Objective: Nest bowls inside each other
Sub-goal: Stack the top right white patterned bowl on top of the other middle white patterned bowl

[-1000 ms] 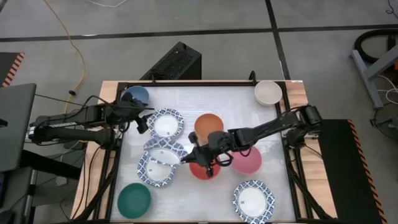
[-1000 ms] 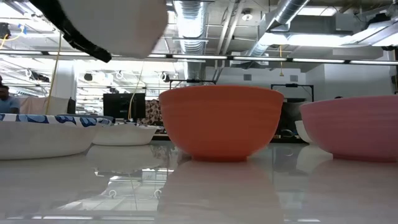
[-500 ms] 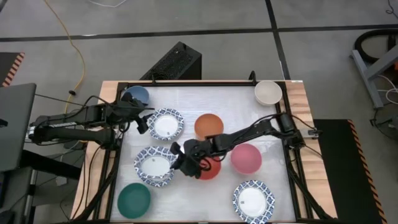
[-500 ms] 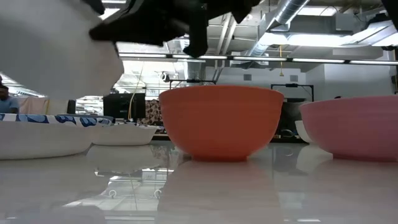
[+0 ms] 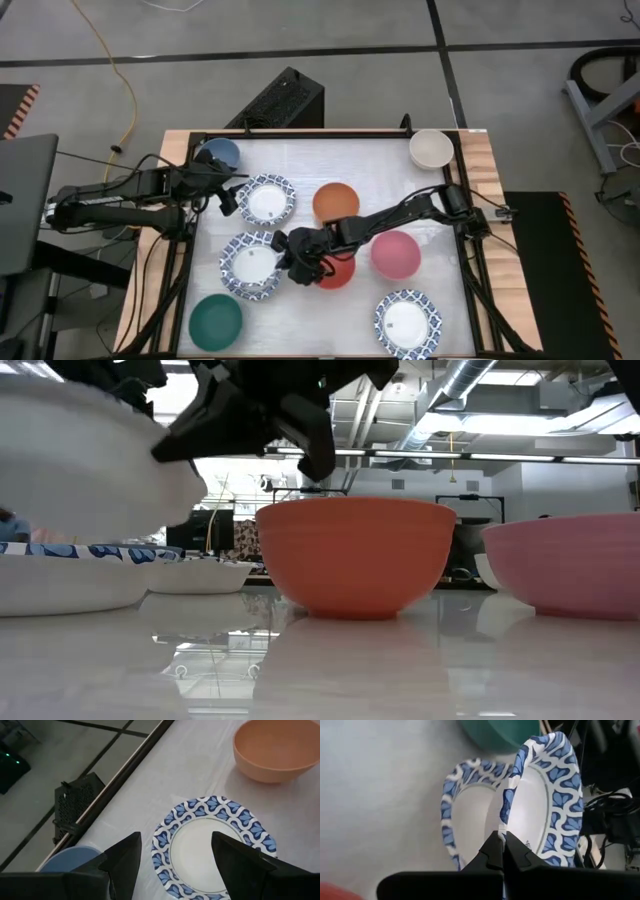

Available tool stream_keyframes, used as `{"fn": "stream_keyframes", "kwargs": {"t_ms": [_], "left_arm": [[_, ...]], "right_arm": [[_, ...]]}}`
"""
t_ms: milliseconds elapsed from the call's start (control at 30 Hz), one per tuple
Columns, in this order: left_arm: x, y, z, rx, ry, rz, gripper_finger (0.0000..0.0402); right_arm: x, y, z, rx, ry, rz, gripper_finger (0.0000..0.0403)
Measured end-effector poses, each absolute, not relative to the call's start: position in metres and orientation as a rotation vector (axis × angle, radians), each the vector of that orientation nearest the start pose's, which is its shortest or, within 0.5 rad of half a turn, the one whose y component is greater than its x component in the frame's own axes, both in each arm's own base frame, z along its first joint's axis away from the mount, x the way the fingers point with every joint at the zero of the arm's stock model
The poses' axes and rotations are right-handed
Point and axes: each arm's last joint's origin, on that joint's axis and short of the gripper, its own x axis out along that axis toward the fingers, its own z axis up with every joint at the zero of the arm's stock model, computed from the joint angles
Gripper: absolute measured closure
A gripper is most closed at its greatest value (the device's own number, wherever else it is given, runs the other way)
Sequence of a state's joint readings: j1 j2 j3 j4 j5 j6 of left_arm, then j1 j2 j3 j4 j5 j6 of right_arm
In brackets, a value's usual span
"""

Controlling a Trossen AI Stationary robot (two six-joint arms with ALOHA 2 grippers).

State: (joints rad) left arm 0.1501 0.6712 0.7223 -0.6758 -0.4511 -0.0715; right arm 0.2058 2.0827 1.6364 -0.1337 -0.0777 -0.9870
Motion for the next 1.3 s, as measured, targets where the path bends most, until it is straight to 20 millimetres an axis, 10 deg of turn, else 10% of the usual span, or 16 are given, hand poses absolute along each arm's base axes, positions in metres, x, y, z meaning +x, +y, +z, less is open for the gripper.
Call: {"fn": "stream_keyframes", "kwargs": {"t_ms": [1300], "left_arm": [[0.127,0.032,0.285,0.026,0.612,0.604,0.0169]], "right_arm": [[0.474,0.094,0.227,-0.922,0.359,0.482,0.0304]]}}
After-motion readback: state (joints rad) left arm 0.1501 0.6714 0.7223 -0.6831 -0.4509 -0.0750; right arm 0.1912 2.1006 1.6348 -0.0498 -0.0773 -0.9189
